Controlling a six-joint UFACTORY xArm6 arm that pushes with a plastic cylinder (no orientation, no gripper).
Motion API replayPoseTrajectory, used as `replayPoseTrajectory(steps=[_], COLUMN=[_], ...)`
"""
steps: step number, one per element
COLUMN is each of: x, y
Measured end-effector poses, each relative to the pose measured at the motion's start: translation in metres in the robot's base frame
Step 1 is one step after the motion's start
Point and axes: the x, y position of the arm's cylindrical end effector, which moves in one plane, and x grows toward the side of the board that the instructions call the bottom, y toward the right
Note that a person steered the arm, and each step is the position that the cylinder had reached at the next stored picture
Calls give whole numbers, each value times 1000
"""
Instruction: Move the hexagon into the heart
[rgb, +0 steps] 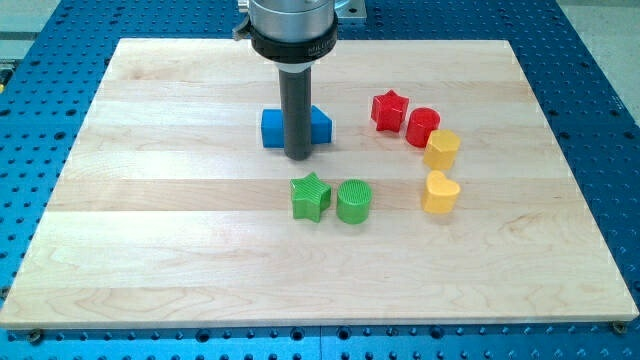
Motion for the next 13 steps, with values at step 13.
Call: replayPoseTrajectory(steps=[13], x=[0], y=[184])
